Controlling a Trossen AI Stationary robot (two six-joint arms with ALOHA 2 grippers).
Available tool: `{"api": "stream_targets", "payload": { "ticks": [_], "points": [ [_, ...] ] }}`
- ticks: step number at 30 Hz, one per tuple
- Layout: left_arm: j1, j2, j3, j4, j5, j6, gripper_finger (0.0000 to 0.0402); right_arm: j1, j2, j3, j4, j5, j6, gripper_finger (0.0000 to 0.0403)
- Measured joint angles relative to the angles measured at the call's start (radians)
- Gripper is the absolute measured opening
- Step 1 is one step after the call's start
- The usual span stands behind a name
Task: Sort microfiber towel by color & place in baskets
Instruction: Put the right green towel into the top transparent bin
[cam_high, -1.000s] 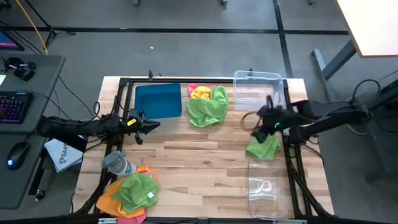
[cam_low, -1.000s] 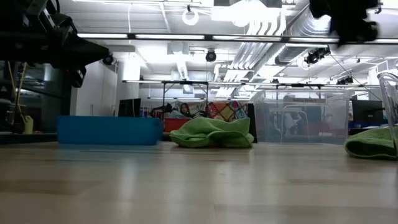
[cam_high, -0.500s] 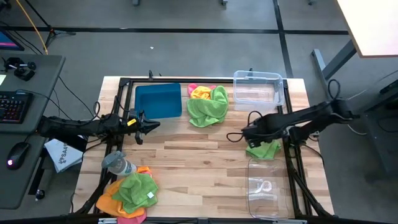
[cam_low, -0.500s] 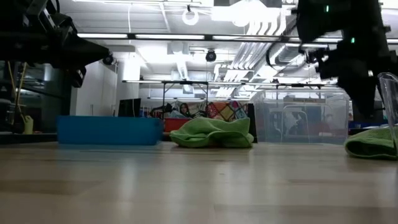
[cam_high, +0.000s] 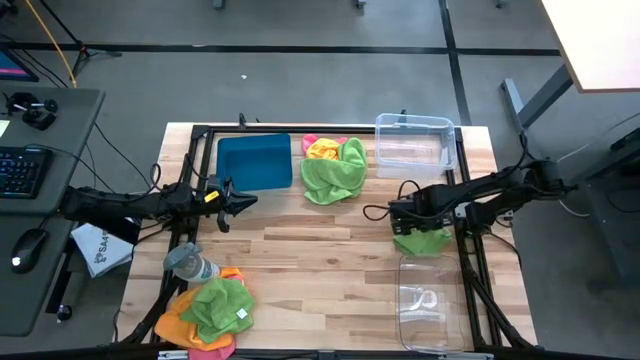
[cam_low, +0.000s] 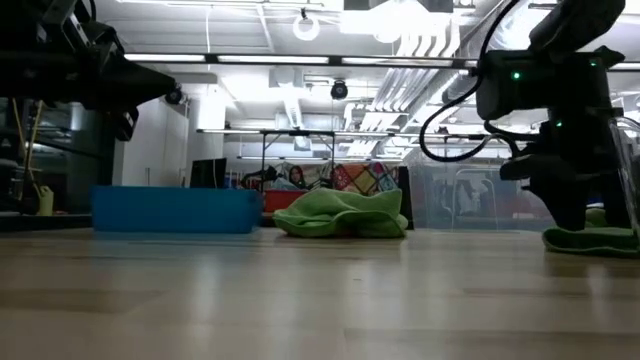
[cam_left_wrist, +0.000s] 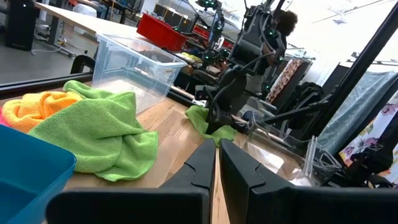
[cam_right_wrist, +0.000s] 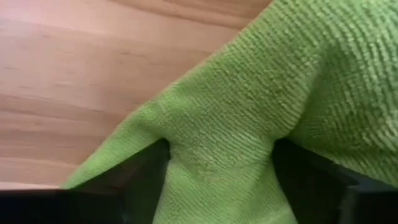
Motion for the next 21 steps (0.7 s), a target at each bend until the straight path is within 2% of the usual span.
{"api": "stream_targets", "payload": {
  "ticks": [2, 5, 6, 11, 14, 17, 21],
  "points": [
    [0.000, 0.000, 0.000, 0.000, 0.000, 0.000, 0.0011, 0.000, -0.001, 0.001, 0.013, 0.000, -0.024, 0.0195],
    [0.000, 0.000, 0.000, 0.000, 0.000, 0.000, 0.0011, 0.001, -0.009, 0.030, 0.012, 0.013, -0.103, 0.0057],
    [0.000, 0.000, 0.000, 0.000, 0.000, 0.000, 0.0011, 0.001, -0.013, 0.046, 0.020, 0.024, -0.135, 0.0031],
    [0.000, 0.000, 0.000, 0.000, 0.000, 0.000, 0.0011, -0.018, -0.068, 0.240, 0.188, 0.051, -0.309, 0.0018],
    [0.000, 0.000, 0.000, 0.000, 0.000, 0.000, 0.0011, -0.054, -0.109, 0.400, 0.250, 0.125, -0.477, 0.0008],
    [0.000, 0.000, 0.000, 0.000, 0.000, 0.000, 0.0011, -0.120, -0.149, 0.547, 0.180, 0.238, -0.655, 0.0008],
    [0.000, 0.000, 0.000, 0.000, 0.000, 0.000, 0.0011, -0.259, -0.209, 0.637, 0.049, 0.334, -0.794, 0.0005]
  ]
}}
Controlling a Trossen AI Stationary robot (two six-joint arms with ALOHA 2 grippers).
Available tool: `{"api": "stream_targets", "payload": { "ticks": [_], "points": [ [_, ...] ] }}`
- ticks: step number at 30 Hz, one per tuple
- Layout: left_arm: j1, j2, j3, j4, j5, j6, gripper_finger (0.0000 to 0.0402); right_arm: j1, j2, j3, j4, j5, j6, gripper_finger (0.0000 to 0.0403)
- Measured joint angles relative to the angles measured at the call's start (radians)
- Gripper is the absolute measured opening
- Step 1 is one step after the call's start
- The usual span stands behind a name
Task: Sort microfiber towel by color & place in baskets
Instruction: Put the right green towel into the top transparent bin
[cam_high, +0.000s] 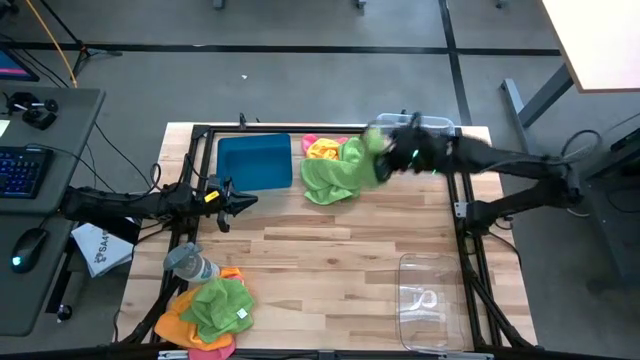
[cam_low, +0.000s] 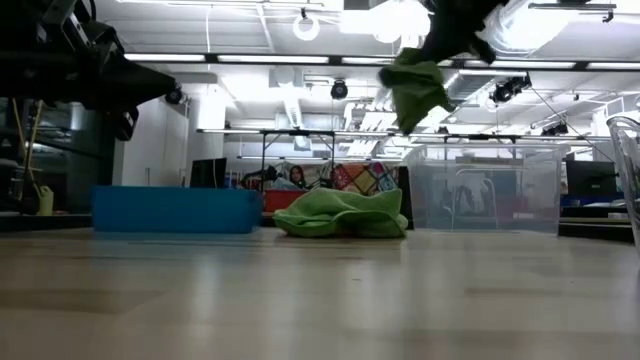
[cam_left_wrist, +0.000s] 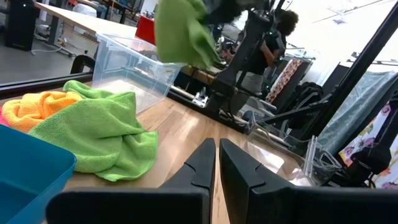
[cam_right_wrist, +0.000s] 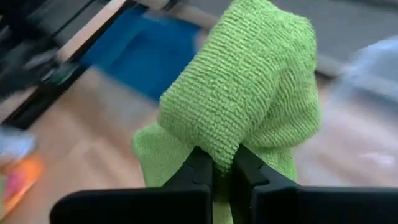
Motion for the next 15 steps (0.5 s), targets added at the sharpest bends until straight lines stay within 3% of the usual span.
{"api": "stream_targets", "payload": {
  "ticks": [5, 10, 15],
  "points": [
    [0.000, 0.000, 0.000, 0.000, 0.000, 0.000, 0.0011, -0.214, -0.099, -0.058, -0.073, 0.099, -0.053, 0.0004],
    [0.000, 0.000, 0.000, 0.000, 0.000, 0.000, 0.0011, -0.402, -0.136, -0.199, 0.006, 0.000, -0.052, 0.0003],
    [0.000, 0.000, 0.000, 0.000, 0.000, 0.000, 0.0011, -0.489, -0.122, -0.303, 0.103, 0.017, 0.036, 0.0026]
  ]
}}
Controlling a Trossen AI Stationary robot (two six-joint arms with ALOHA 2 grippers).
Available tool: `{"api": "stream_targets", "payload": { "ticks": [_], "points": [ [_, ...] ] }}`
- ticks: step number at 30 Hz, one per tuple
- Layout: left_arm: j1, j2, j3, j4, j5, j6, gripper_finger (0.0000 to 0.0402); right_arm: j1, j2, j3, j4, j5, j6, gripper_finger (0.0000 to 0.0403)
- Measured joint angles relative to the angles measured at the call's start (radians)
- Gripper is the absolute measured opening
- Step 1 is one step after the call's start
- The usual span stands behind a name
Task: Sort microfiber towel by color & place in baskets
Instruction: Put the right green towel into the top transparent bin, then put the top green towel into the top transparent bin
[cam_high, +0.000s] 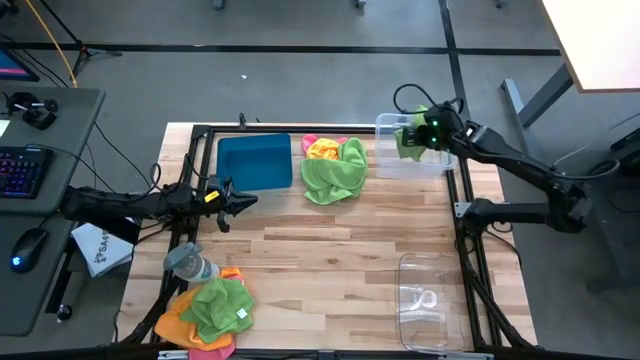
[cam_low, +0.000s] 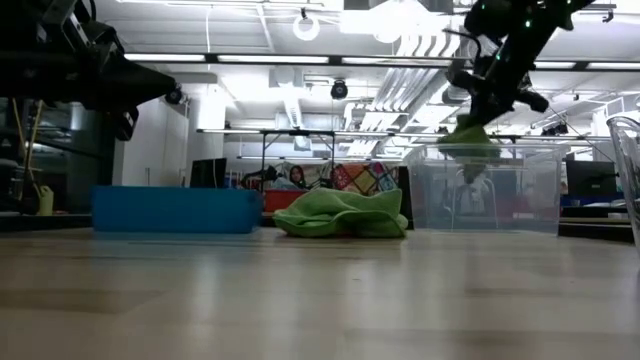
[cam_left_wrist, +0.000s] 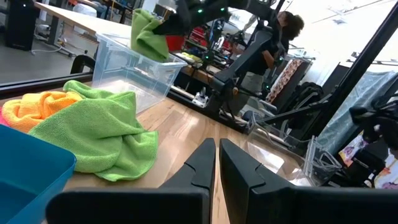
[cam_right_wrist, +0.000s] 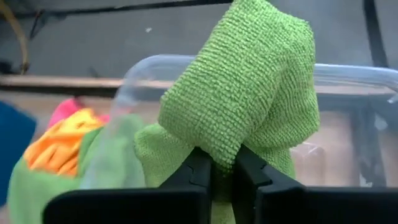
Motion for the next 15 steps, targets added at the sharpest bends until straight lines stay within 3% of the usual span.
{"api": "stream_targets", "payload": {
  "ticks": [4, 15],
  "points": [
    [0.000, 0.000, 0.000, 0.000, 0.000, 0.000, 0.0011, -0.025, 0.008, -0.017, -0.009, 0.001, 0.017, 0.0078],
    [0.000, 0.000, 0.000, 0.000, 0.000, 0.000, 0.0011, -0.025, 0.007, 0.106, -0.133, -0.034, -0.104, 0.0281]
  ]
}}
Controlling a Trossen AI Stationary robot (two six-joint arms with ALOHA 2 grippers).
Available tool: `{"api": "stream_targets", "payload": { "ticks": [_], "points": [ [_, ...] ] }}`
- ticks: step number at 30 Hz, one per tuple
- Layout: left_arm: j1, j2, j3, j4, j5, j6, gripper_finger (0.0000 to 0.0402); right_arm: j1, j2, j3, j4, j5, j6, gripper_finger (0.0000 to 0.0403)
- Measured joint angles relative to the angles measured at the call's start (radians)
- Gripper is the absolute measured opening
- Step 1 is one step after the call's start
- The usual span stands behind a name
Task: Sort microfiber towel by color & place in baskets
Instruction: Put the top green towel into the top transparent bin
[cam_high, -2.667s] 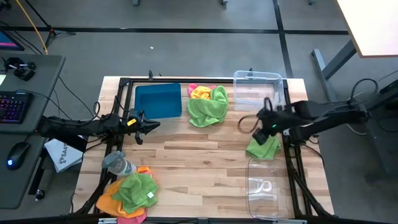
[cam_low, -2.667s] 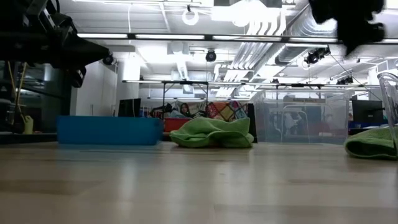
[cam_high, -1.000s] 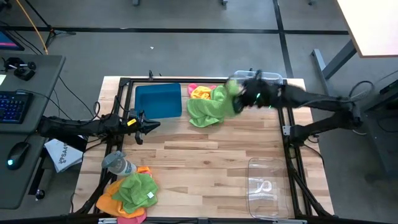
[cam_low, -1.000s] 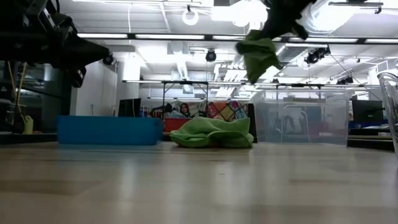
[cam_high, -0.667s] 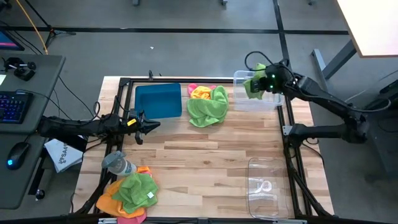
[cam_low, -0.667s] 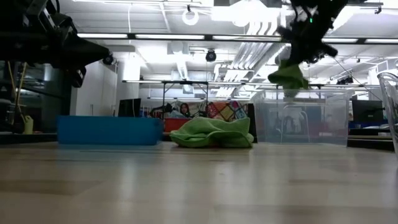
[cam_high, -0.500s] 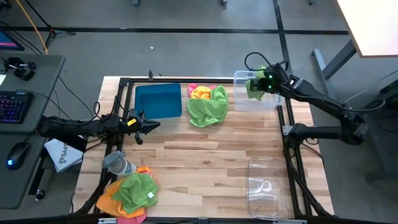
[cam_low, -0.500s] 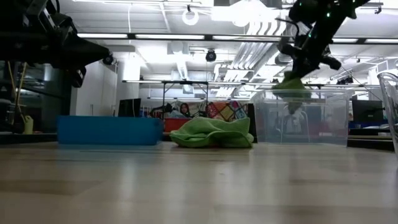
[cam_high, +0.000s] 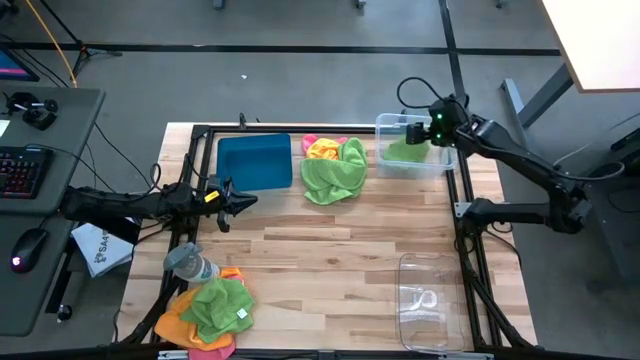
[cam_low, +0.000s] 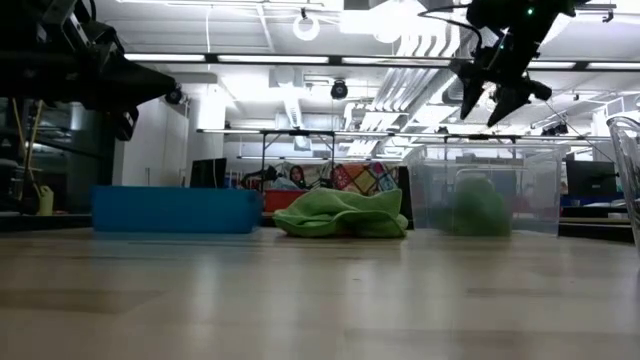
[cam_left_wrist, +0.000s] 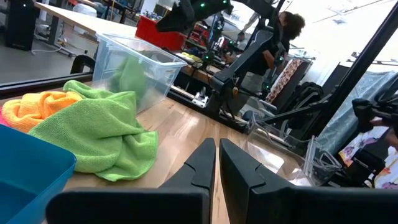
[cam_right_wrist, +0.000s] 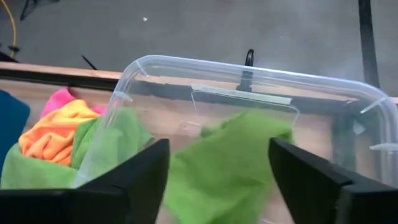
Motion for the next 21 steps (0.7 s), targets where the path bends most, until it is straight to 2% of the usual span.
{"api": "stream_targets", "payload": {
  "ticks": [2, 4, 7, 9, 12, 15, 18, 21],
  "points": [
    [0.000, 0.000, 0.000, 0.000, 0.000, 0.000, 0.0011, 0.000, 0.000, 0.023, -0.031, -0.011, 0.006, 0.0304],
    [0.000, 0.000, 0.000, 0.000, 0.000, 0.000, 0.0011, 0.002, 0.000, 0.042, -0.017, -0.080, 0.052, 0.0317],
    [0.000, 0.000, 0.000, 0.000, 0.000, 0.000, 0.0011, 0.043, 0.002, 0.036, 0.135, -0.305, 0.118, 0.0324],
    [0.000, 0.000, 0.000, 0.000, 0.000, 0.000, 0.0011, 0.120, 0.021, 0.028, 0.257, -0.398, 0.173, 0.0325],
    [0.000, 0.000, 0.000, 0.000, 0.000, 0.000, 0.0011, 0.276, 0.093, 0.029, 0.416, -0.387, 0.231, 0.0326],
    [0.000, 0.000, 0.000, 0.000, 0.000, 0.000, 0.0011, 0.414, 0.221, 0.084, 0.493, -0.350, 0.220, 0.0326],
    [0.000, 0.000, 0.000, 0.000, 0.000, 0.000, 0.0011, 0.479, 0.378, 0.212, 0.407, -0.326, 0.136, 0.0326],
    [0.000, 0.000, 0.000, 0.000, 0.000, 0.000, 0.0011, 0.489, 0.542, 0.377, 0.202, -0.243, 0.036, 0.0326]
  ]
}}
